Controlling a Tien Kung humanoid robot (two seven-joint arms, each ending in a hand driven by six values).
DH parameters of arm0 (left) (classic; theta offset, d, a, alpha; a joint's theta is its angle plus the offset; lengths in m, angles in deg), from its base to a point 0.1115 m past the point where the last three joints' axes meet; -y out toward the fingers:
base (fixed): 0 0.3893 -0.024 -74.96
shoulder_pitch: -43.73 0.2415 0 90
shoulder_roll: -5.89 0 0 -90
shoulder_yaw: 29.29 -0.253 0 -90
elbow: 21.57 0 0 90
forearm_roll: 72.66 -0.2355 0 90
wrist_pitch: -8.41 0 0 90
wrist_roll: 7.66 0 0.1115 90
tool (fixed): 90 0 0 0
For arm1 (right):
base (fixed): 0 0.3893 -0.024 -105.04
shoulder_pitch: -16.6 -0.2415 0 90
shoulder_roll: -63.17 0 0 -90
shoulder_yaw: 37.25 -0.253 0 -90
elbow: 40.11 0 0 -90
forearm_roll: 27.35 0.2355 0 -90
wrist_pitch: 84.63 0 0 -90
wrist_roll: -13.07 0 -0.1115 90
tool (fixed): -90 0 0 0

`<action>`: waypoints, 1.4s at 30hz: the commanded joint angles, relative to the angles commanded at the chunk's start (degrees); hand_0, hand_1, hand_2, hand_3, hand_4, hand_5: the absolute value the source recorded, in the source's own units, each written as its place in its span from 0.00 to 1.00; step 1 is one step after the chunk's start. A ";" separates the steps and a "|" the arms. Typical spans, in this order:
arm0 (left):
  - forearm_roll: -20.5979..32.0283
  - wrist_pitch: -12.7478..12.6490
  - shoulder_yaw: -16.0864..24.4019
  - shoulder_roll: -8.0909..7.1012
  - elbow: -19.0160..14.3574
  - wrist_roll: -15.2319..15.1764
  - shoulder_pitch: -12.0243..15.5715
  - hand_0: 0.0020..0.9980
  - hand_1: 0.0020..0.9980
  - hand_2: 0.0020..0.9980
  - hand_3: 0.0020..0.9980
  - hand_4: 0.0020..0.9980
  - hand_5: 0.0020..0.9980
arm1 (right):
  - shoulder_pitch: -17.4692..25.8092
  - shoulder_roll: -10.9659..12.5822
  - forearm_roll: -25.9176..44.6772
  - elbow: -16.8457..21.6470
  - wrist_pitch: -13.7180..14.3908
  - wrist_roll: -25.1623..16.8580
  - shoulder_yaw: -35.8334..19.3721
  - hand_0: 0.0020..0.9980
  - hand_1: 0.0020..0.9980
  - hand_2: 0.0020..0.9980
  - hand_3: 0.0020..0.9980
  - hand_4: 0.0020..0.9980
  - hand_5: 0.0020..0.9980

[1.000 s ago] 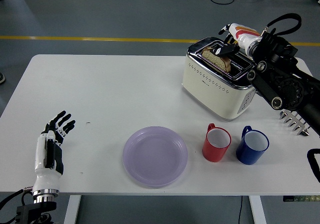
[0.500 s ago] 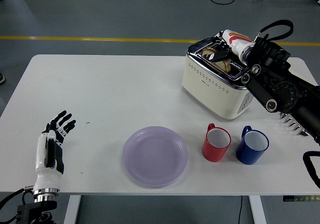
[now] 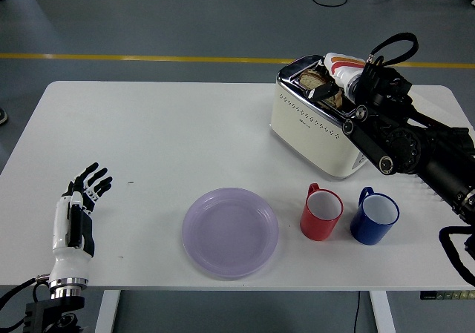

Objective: Push plate across desktop,pick up the break from the machine,place the break in the plate

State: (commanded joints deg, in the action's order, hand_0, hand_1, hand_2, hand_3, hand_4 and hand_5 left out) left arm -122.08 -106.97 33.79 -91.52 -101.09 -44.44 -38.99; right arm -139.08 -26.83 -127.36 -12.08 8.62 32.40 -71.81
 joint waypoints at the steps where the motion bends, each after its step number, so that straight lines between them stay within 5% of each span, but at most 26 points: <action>1: 0.02 -0.03 -0.04 0.01 0.01 -0.04 -0.01 0.73 0.71 0.77 0.75 0.45 1.00 | -0.03 0.00 0.01 -0.13 0.15 0.22 0.25 0.41 0.46 0.48 0.63 0.61 0.26; 3: 0.08 -0.07 -0.08 0.02 0.03 -0.09 -0.03 0.73 0.71 0.77 0.74 0.45 0.99 | -0.04 0.00 0.40 -0.33 0.74 0.52 0.68 0.36 0.40 0.45 0.54 0.55 0.24; 9: 0.17 -0.13 -0.20 0.05 0.10 -0.13 -0.14 0.73 0.71 0.77 0.74 0.45 0.99 | -0.10 0.00 1.29 -0.82 2.36 0.79 1.91 0.36 0.40 0.45 0.54 0.55 0.24; 10: 0.18 -0.14 -0.21 0.05 0.11 -0.13 -0.15 0.73 0.71 0.77 0.74 0.45 0.99 | -0.09 0.00 1.26 -0.87 2.59 0.76 2.07 0.30 0.37 0.43 0.47 0.45 0.19; 21: 0.12 -0.20 -0.18 -0.04 0.14 -0.11 -0.43 0.72 0.71 0.76 0.73 0.45 0.99 | 0.53 0.42 -4.03 1.36 4.79 -0.02 -0.89 0.29 0.35 0.40 0.44 0.41 0.12; 22: 0.10 -0.20 -0.13 -0.09 0.14 -0.04 -0.45 0.72 0.71 0.76 0.74 0.45 0.98 | 1.09 1.32 -6.40 3.24 5.26 0.04 -3.08 0.29 0.31 0.37 0.41 0.30 0.06; 27: 0.07 -0.22 -0.20 -0.40 0.37 0.09 -0.60 0.72 0.71 0.76 0.74 0.45 0.98 | 2.77 4.45 -15.19 10.25 5.46 1.18 -9.92 0.29 0.31 0.37 0.41 0.30 0.06; 28: -0.02 -0.24 -0.15 -0.44 0.38 0.09 -0.67 0.72 0.71 0.76 0.74 0.45 0.98 | 3.31 5.55 -16.92 12.11 5.51 1.47 -11.39 0.28 0.29 0.35 0.39 0.16 0.03; 32: -0.21 -0.26 -0.02 -0.47 0.35 0.10 -0.69 0.72 0.71 0.76 0.74 0.45 0.98 | 5.47 8.95 -20.66 20.55 6.17 1.77 -16.38 0.28 0.29 0.35 0.39 0.16 0.03; 38: -0.18 -0.35 0.16 -0.35 0.47 0.09 -0.63 0.72 0.71 0.77 0.74 0.45 0.98 | 9.79 13.11 -13.94 34.15 8.74 1.25 -20.33 0.24 0.23 0.30 0.37 0.20 0.00; 42: -0.10 -0.46 0.07 -0.31 0.63 0.02 -0.52 0.72 0.71 0.77 0.74 0.45 0.98 | 13.23 15.11 -5.08 42.23 8.06 -0.09 -20.75 0.18 0.17 0.28 0.36 0.21 0.00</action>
State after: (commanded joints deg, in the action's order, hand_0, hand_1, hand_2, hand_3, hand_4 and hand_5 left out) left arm -122.18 -107.43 33.86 -91.83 -100.46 -44.42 -39.51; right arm -125.85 -11.72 -132.44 30.15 16.67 32.31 -92.56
